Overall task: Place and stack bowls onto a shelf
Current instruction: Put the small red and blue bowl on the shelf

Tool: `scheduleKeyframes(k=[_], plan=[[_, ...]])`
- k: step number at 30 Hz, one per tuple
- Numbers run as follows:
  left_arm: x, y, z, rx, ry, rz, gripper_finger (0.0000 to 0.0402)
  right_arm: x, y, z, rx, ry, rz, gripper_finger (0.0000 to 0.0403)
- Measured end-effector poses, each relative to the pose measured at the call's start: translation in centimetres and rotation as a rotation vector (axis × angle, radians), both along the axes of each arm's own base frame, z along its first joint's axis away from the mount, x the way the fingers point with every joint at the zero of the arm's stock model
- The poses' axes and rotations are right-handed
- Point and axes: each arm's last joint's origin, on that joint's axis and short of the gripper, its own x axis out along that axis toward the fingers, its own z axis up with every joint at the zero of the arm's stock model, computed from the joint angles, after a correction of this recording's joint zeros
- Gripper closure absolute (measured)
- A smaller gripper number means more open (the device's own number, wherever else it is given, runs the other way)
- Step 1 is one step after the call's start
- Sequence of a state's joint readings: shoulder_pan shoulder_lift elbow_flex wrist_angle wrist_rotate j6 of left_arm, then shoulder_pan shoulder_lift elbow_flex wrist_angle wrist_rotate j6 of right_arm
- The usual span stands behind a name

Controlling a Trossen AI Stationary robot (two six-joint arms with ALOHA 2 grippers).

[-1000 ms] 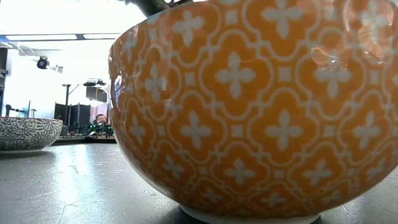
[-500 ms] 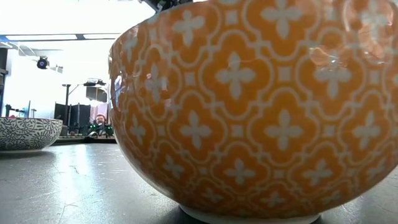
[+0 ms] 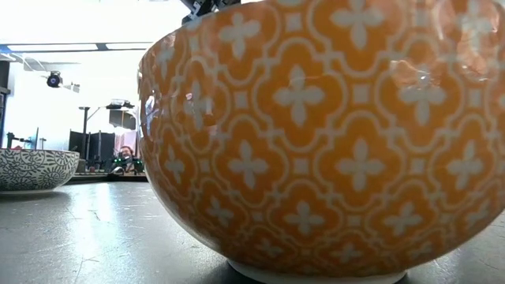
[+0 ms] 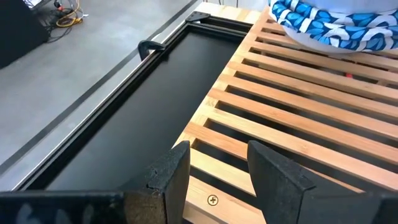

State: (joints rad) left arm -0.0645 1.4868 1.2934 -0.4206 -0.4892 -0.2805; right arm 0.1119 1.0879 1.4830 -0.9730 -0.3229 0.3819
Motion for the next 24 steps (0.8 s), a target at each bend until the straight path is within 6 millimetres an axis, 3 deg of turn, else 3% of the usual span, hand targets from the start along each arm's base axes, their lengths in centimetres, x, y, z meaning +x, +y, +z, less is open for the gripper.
scheduleKeyframes(k=[7,12,18,24], plan=[[0.0,-0.3,0.0,-0.013,-0.011,0.001,0.0258,0.3,4.6,0.1,0.102,0.009,0.124,0.0294],[0.1,-0.3,0.2,-0.015,-0.028,0.001,0.0258,-0.2,8.5,-1.1,0.147,0.161,0.181,0.0301],[0.1,-0.3,0.2,-0.014,-0.028,0.000,0.0258,-1.9,12.6,-2.4,0.199,0.341,0.111,0.0303],[0.1,-0.3,0.1,0.000,-0.018,-0.011,0.0258,-3.7,15.0,-3.3,0.218,0.446,-0.093,0.0303]])
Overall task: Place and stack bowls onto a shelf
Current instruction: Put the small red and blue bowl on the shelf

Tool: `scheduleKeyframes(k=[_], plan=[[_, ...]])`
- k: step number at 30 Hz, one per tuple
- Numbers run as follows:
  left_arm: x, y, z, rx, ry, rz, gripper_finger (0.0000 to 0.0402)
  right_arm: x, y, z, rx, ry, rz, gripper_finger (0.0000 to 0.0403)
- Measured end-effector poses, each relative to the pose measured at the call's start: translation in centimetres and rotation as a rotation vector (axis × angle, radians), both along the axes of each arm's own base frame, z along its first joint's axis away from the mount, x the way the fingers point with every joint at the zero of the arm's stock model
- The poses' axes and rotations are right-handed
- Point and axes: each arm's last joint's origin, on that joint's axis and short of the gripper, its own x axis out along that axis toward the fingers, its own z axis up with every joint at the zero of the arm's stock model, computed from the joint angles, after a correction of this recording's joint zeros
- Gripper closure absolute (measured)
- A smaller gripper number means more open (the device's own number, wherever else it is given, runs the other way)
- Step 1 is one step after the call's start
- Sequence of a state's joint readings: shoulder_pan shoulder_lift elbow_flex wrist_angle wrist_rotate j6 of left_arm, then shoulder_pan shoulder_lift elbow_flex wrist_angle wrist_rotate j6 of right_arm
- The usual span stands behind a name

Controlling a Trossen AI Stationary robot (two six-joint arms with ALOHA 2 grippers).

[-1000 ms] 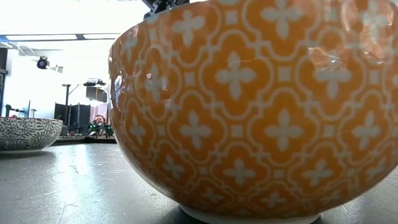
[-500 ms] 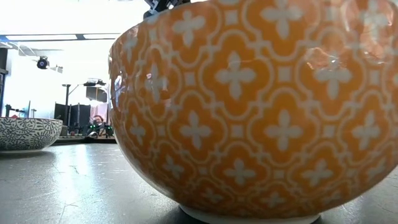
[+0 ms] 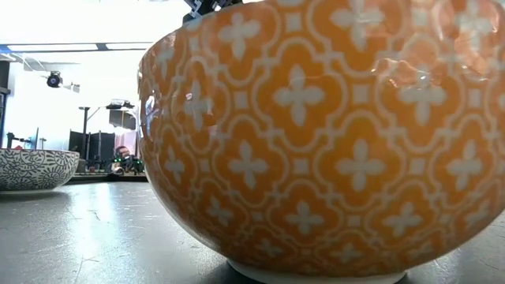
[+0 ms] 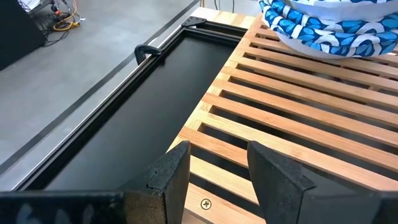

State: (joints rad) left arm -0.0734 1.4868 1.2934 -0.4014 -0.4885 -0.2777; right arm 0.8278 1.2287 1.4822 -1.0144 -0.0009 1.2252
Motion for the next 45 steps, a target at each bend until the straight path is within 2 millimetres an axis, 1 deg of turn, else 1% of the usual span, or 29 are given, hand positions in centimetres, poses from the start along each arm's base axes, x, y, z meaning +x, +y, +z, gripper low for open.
scheduleKeyframes(k=[4,8,11,16,20,25,28,31,38,42,45], plan=[[-0.1,-0.1,-0.1,0.012,0.016,-0.010,0.0258,-0.9,1.1,-1.5,-0.026,0.175,-0.150,0.0303],[-0.1,-0.1,-0.1,0.026,0.024,-0.020,0.0258,-1.2,2.1,-3.3,-0.078,0.364,-0.256,0.0303],[-0.1,-0.1,-0.1,0.035,0.029,-0.026,0.0258,-1.1,2.6,-4.6,-0.126,0.490,-0.293,0.0303],[-0.1,-0.1,-0.1,0.045,0.037,-0.032,0.0258,-1.1,3.2,-6.1,-0.213,0.617,-0.295,0.0302],[-0.1,-0.1,-0.1,0.046,0.044,-0.033,0.0258,-0.9,3.6,-6.7,-0.227,0.639,-0.293,0.0285],[-0.1,-0.1,-0.2,0.046,0.052,-0.033,0.0258,-0.6,4.2,-7.4,-0.252,0.631,-0.290,0.0247],[-0.1,-0.1,-0.2,0.046,0.052,-0.033,0.0258,-0.4,4.9,-8.1,-0.276,0.632,-0.266,0.0226],[-0.1,-0.1,-0.2,0.046,0.052,-0.033,0.0258,-0.1,6.1,-9.1,-0.291,0.616,-0.215,0.0213],[-0.1,-0.1,-0.2,0.044,0.051,-0.032,0.0258,0.0,8.7,-12.0,-0.365,0.629,-0.156,0.0207],[-0.1,-0.1,-0.2,0.040,0.049,-0.030,0.0258,0.1,9.6,-13.4,-0.398,0.640,-0.145,0.0206],[-0.1,-0.1,-0.2,0.039,0.048,-0.031,0.0258,0.5,10.3,-14.2,-0.400,0.620,-0.139,0.0206]])
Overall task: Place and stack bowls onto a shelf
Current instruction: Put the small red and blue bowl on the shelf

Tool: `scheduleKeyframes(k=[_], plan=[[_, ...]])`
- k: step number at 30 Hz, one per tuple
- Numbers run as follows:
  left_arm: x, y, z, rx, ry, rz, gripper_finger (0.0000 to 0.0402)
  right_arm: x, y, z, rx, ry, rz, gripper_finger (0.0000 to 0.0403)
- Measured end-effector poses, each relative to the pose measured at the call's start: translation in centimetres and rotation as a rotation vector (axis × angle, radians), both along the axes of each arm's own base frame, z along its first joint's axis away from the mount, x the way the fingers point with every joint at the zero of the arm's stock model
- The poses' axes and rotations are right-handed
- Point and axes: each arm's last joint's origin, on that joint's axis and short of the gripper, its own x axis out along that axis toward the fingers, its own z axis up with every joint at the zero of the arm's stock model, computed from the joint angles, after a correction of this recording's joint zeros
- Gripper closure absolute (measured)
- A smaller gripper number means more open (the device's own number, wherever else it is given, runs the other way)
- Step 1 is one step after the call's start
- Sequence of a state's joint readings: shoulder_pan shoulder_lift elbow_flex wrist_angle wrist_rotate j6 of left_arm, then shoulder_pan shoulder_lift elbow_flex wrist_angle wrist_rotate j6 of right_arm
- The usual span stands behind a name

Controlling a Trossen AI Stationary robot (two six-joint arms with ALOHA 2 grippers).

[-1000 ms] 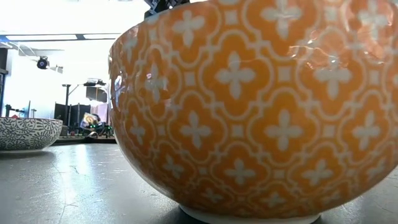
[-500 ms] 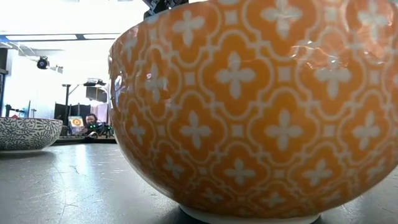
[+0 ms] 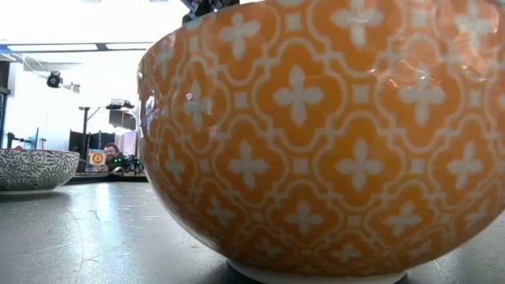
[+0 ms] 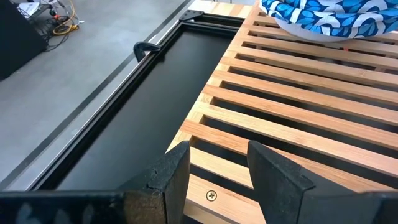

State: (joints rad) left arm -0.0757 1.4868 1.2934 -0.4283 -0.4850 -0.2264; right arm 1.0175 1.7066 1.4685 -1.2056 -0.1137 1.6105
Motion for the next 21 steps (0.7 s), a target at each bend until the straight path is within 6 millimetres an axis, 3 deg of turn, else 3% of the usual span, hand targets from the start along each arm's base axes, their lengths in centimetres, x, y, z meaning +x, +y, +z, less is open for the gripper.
scheduleKeyframes(k=[9,21], plan=[[0.0,-0.3,0.0,-0.016,0.001,-0.029,0.0258,1.0,1.2,-1.9,-0.026,-0.085,-0.002,0.0207],[-0.1,-1.4,0.0,-0.019,0.002,-0.067,0.0258,2.0,2.7,-5.3,-0.058,-0.068,-0.008,0.0207]])
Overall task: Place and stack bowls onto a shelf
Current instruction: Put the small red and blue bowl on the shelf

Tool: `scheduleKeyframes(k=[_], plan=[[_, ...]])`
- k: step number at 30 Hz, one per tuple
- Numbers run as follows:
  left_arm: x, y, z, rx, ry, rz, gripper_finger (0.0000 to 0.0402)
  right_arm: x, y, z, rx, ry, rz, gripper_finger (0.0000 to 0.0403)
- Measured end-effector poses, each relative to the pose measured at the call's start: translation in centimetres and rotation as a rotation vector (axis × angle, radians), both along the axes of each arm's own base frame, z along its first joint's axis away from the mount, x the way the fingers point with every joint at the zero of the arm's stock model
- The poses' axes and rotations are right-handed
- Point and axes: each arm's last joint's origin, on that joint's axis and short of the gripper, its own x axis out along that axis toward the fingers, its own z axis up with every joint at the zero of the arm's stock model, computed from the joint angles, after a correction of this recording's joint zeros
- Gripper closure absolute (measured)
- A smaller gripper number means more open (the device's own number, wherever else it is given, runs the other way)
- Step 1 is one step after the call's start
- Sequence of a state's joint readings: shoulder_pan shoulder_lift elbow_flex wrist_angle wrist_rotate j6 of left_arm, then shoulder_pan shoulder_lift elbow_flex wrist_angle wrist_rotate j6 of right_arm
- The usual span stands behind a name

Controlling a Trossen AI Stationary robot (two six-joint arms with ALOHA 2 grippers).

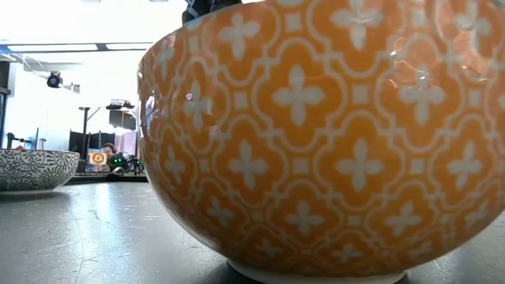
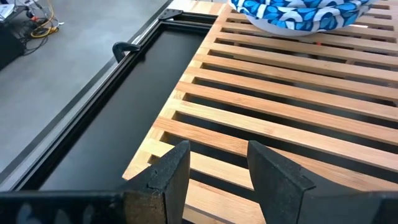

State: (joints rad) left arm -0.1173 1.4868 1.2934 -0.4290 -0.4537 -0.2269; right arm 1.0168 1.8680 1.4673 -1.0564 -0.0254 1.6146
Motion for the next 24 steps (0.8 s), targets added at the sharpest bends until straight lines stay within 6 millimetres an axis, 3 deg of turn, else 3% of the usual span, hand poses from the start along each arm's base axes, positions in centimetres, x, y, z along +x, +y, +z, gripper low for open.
scheduleKeyframes(k=[8,21,24], plan=[[-0.05,-0.62,0.00,0.000,0.000,-0.020,0.0258,0.03,0.04,-0.18,-0.005,0.002,-0.002,0.0233],[-0.05,-0.65,0.00,0.000,0.000,-0.021,0.0258,0.04,0.02,-0.18,-0.006,0.003,-0.002,0.0380],[-0.05,-0.65,0.00,-0.002,-0.001,-0.019,0.0258,0.05,0.00,-0.17,-0.006,0.003,-0.001,0.0388]])
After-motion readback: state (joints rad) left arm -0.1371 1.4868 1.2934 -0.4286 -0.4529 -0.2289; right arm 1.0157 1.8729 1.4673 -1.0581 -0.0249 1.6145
